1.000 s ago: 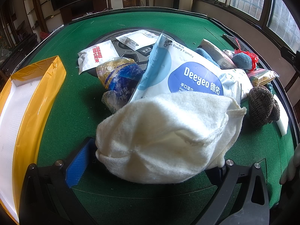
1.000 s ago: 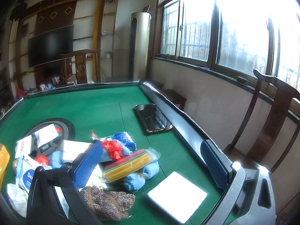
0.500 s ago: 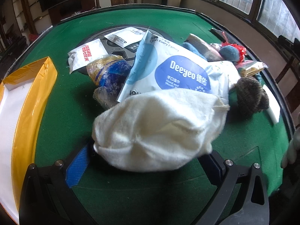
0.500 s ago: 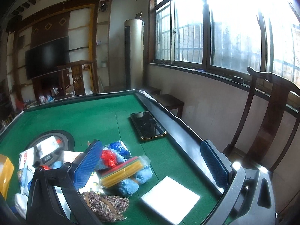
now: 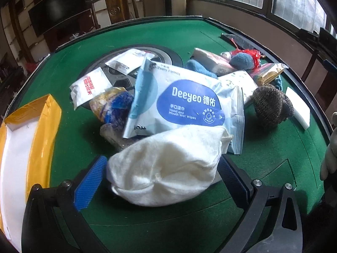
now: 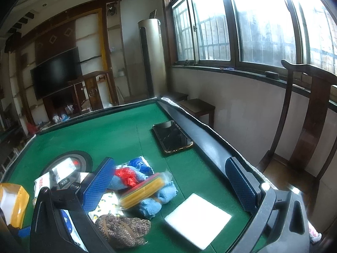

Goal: Organize soft objects
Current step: 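Close the left tool on the white towel while the right tool grasps the brown knit bundle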

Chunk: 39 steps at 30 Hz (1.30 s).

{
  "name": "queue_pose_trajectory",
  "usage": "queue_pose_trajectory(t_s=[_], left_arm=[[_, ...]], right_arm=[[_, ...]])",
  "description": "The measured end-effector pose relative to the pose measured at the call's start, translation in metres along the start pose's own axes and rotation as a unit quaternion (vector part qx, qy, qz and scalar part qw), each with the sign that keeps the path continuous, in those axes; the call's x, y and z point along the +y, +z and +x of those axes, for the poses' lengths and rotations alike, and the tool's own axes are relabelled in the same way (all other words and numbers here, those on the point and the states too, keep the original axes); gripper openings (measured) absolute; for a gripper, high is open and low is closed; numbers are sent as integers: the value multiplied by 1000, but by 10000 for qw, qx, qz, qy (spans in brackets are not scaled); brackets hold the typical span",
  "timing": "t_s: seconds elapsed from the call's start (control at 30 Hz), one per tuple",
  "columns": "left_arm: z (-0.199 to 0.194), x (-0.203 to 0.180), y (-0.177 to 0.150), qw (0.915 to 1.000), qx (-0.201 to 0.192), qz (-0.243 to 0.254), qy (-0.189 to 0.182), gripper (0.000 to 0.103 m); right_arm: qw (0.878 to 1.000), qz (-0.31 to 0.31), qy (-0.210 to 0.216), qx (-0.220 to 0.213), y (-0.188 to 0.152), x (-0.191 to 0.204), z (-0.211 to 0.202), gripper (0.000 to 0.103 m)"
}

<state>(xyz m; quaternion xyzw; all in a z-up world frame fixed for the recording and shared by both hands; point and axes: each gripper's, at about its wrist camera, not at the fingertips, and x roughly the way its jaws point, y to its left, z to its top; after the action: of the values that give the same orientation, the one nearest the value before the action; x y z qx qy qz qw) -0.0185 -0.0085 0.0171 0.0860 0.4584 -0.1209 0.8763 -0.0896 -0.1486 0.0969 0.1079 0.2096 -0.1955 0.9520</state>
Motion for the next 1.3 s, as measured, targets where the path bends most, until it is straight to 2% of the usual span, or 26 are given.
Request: queue_pose_trajectory(t_s=[0.03,0.07,0.13,0.17,0.27,0.37,0.47,0.53,0.67,0.7,0.73,0.77,0.8,1.0,1.13,1.2,1.3], left_arm=[[4,-1,-1,9999,106,-27,6,87],[2,0,-2,10000,51,-78,14,69],[-8,8,-4,9999,-29,-169,-10,50],[-14,17,-5,9992,-33,-346,-192,45],[-30,49,-11,9927,-91,-936,-750,45],[-52,79,-22,9871,-294,-1299,-885,45],[-72,108,-32,9810,-474,-1618,-954,45],[-86,122,-38,9796,-626,-1707,-850,45],[-106,149,-46,9782,-849,-1801,-591,45],[-108,156,-49,9771,-870,-1855,-572,45],[-110,164,-51,9754,-889,-1929,-587,45],[-110,168,-54,9740,-894,-1996,-593,45],[-110,173,-57,9725,-892,-2066,-594,45],[-123,207,-75,9667,-959,-2313,-529,45],[-132,232,-73,9648,-1000,-2395,-425,45],[-133,243,-68,9647,-997,-2408,-384,45],[-129,257,-54,9651,-995,-2398,-335,45]], right_arm=[[10000,7,46,15,0,0,0,102],[9999,18,139,35,-1,0,1,102],[9988,62,470,132,-2,0,3,102],[9967,96,764,239,-2,2,5,102],[9804,115,1834,712,-7,10,15,102],[9645,-87,2364,1178,-15,26,25,102],[9658,-363,2136,1427,-27,37,30,102],[9635,-520,2013,1687,-39,42,29,102],[9600,-1213,1688,1876,-65,57,22,101],[9588,-1370,1597,1909,-70,62,23,94],[9564,-1471,1513,2021,-75,65,28,70],[9561,-1480,1405,2105,-76,63,30,57],[9557,-1418,1407,2163,-75,62,32,54],[9586,-984,1665,2091,-59,39,0,53],[9571,-990,2032,1810,-38,50,-32,53],[9492,-1029,2401,1756,-26,68,-44,53],[9275,-1026,3033,1930,-21,110,-43,53]])
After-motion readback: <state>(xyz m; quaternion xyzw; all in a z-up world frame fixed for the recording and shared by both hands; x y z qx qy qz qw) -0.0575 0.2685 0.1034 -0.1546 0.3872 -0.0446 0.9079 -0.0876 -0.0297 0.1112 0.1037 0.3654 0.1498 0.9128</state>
